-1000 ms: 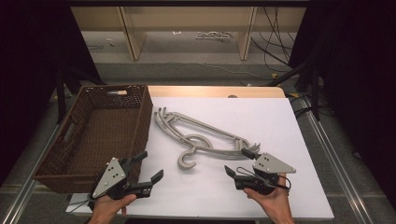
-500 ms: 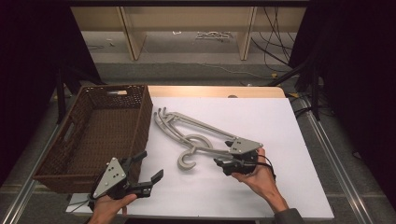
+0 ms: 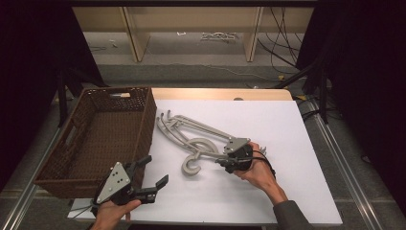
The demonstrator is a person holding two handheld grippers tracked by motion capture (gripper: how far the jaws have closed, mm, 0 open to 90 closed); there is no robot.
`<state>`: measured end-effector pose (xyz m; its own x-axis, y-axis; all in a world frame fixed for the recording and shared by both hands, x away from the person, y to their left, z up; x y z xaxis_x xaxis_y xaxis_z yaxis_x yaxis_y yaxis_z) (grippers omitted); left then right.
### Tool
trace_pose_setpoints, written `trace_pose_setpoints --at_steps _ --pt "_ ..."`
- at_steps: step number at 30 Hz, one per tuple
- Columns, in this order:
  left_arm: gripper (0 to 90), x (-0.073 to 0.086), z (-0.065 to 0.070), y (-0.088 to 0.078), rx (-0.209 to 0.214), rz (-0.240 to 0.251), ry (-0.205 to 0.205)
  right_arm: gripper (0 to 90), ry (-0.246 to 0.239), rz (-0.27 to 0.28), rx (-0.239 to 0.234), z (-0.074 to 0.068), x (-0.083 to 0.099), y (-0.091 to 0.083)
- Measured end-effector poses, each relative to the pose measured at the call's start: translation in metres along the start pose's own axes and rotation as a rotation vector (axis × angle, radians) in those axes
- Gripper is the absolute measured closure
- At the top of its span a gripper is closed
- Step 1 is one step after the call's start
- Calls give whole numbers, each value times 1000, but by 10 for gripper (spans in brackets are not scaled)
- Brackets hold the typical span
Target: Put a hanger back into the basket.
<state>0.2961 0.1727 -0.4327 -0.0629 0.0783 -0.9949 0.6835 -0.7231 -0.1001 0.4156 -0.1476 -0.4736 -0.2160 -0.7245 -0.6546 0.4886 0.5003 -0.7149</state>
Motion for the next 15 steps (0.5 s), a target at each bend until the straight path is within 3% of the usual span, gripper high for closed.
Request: trace_pose_setpoints --at_steps 6,15 --pt "177 0 0 0 3 -2 7 504 -54 -38 -46 -1 -5 9" --pt "180 0 1 1 7 -4 0 585 -64 -71 -70 2 -3 20"
Point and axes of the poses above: each handheld gripper's, and its own axes: y roughly forward along the jaws, x roughly out of its underside, z roughly to its right, the point moved 2 cm from there along y, roughly forward along the jaws
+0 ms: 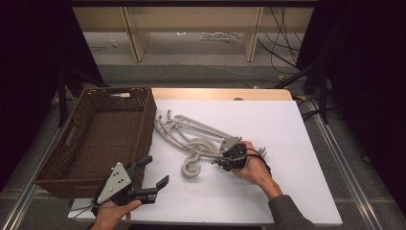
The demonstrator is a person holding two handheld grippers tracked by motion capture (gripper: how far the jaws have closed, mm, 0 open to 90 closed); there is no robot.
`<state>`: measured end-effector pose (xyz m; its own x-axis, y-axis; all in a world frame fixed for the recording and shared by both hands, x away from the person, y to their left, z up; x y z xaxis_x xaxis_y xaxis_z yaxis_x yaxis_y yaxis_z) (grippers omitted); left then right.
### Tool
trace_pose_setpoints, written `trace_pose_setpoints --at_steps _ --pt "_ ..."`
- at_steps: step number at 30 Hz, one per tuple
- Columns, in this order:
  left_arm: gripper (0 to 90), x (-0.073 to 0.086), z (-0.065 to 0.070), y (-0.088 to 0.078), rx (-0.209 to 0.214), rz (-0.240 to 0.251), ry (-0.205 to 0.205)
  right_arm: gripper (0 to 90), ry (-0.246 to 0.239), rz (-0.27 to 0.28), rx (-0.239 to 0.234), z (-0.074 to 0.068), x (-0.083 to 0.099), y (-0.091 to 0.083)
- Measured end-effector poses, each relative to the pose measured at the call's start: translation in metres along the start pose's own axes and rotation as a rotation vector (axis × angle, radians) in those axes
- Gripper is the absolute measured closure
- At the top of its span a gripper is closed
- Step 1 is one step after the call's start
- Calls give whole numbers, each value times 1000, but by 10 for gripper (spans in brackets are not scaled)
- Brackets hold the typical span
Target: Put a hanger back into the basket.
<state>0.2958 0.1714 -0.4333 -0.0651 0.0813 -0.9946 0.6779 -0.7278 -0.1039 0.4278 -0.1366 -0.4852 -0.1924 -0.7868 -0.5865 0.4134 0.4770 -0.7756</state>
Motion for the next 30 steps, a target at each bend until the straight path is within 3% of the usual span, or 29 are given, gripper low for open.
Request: trace_pose_setpoints --at_steps 6,13,17,18,20,30 --pt "181 0 0 0 2 -5 4 638 -3 -1 -13 0 0 2" --pt "183 0 0 0 -1 -6 4 708 -54 -8 -25 3 0 3" --pt "183 0 0 0 -1 -7 6 768 -76 17 -46 6 -2 -1" --pt "183 0 0 0 -1 -6 4 782 -119 9 -51 7 -3 -2" --pt "183 0 0 0 -2 -6 5 791 -150 1 -55 6 -3 -2" --pt "190 0 -1 0 -5 -2 16 814 -242 11 -59 6 -9 -12"
Point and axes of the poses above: each handheld gripper's, and its own axes: y roughly forward along the jaws, x roughly out of its underside, z roughly to its right, the point moved 2 cm from there along y, roughly forward along the jaws
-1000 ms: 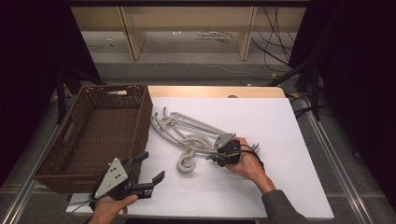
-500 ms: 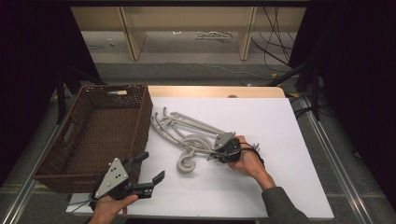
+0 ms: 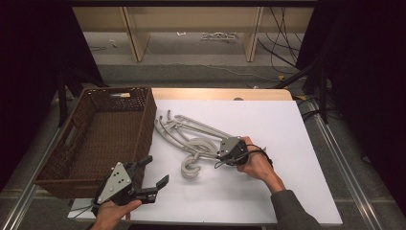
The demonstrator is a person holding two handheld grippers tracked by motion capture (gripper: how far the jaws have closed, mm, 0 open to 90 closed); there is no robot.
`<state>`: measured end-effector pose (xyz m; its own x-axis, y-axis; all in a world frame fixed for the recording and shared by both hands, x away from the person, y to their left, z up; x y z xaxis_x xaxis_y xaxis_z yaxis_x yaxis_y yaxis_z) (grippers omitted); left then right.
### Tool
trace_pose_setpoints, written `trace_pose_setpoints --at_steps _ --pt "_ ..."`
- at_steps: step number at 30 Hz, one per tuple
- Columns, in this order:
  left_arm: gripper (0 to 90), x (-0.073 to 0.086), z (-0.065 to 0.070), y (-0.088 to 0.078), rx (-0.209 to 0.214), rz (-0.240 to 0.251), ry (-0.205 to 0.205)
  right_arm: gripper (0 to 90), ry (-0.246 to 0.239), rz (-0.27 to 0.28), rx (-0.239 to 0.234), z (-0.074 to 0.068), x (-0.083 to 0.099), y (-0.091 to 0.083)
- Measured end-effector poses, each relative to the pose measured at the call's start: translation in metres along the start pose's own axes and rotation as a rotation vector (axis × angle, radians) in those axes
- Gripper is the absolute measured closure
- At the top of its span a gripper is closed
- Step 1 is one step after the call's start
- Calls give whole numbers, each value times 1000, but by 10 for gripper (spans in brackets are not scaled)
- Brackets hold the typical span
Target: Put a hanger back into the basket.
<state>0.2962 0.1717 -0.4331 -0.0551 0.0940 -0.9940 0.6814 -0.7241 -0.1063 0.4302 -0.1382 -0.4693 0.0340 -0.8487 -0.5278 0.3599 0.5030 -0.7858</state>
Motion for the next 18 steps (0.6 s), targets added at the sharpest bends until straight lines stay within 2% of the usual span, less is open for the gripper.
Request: trace_pose_setpoints --at_steps 9,11,12,15,16,18 --pt "196 0 0 0 -2 6 1 820 -47 17 17 0 -3 -8" --pt "197 0 0 -1 -2 5 3 821 -57 24 20 0 -4 -12" --pt "198 0 1 -1 -3 5 -3 821 -63 38 39 1 -6 -16" --pt "199 -1 -1 -1 -4 8 2 822 -74 47 34 1 -7 -23" --pt "199 -1 -1 -1 -5 9 1 822 -88 41 56 2 -7 -25" --pt "200 -1 -1 -1 -7 8 -5 822 -80 39 53 0 -7 -28"
Point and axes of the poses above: each handheld gripper's, and its own axes: y roughly forward along the jaws, x roughly out of its underside, z roughly to its right, the point moved 2 cm from there along y, roughly forward along the jaws
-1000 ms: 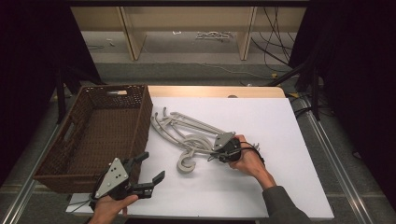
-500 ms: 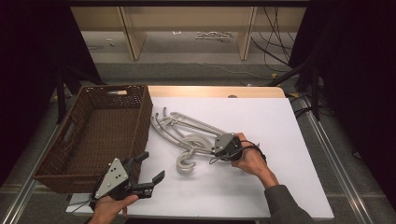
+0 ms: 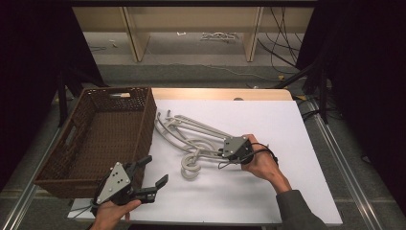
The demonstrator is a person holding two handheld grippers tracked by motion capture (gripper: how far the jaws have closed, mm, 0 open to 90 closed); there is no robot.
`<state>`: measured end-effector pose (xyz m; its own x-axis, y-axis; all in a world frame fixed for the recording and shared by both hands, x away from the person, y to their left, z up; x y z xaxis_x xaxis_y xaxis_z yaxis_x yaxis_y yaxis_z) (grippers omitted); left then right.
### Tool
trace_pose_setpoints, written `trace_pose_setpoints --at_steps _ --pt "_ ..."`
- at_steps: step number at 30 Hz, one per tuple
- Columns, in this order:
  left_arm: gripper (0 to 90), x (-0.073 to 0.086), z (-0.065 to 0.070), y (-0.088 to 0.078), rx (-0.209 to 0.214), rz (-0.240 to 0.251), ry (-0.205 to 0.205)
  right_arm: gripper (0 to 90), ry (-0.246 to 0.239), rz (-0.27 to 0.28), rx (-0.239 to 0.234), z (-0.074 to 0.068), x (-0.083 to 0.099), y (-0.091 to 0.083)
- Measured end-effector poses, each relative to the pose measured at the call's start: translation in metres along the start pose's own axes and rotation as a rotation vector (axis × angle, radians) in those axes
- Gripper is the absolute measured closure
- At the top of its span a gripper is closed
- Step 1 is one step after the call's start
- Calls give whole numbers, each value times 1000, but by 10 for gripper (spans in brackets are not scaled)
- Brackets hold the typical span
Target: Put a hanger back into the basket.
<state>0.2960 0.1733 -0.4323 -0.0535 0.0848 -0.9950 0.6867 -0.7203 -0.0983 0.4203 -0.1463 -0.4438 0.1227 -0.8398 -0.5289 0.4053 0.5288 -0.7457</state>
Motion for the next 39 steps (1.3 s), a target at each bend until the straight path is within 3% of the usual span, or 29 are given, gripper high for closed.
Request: trace_pose_setpoints --at_steps 9,11,12,13,15,20,22,23,24,25,29,31,33,35,36,39 --pt "201 -5 -3 5 0 -29 28 823 -27 10 9 -12 -3 -25" --pt "203 -6 -2 9 15 -64 41 823 -28 16 2 -17 -2 -34" --pt "205 -7 0 14 10 -106 64 823 -31 14 3 -20 -2 -37" --pt "209 -7 0 14 10 -106 64 823 -34 14 7 -21 -1 -39" --pt "218 -9 4 25 -5 -189 96 823 -35 15 4 -28 0 -45" --pt "225 -14 12 41 23 -249 149 823 -51 10 6 -40 7 -58" --pt "243 -18 14 50 -18 -295 178 823 -39 15 -3 -45 10 -63" --pt "243 -19 16 53 -16 -302 189 823 -39 15 -3 -45 10 -63" --pt "255 -21 18 56 -6 -308 211 824 -41 14 -3 -49 13 -67" --pt "257 -23 22 64 23 -348 257 823 -45 17 -1 -50 14 -69" --pt "257 -23 29 74 50 -381 282 824 -25 20 -5 -57 17 -76" --pt "268 -22 35 82 97 -423 362 824 -28 25 -8 -61 17 -80" --pt "271 -21 38 86 114 -423 377 824 -35 29 -10 -64 16 -82" --pt "276 -19 38 92 166 -450 418 824 -38 30 -11 -65 15 -82" --pt "323 -17 37 97 184 -460 433 824 -41 35 -22 -67 13 -83" --pt "340 -14 36 101 209 -480 453 824 -53 43 -34 -68 11 -83"
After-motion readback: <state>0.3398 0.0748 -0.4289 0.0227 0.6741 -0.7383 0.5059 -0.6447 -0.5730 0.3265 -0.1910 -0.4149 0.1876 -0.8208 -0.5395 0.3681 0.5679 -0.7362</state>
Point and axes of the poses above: each handheld gripper's, and its own axes: y roughly forward along the jaws, x roughly out of its underside, z roughly to its right, the point moved 2 cm from there along y, roughly forward along the jaws
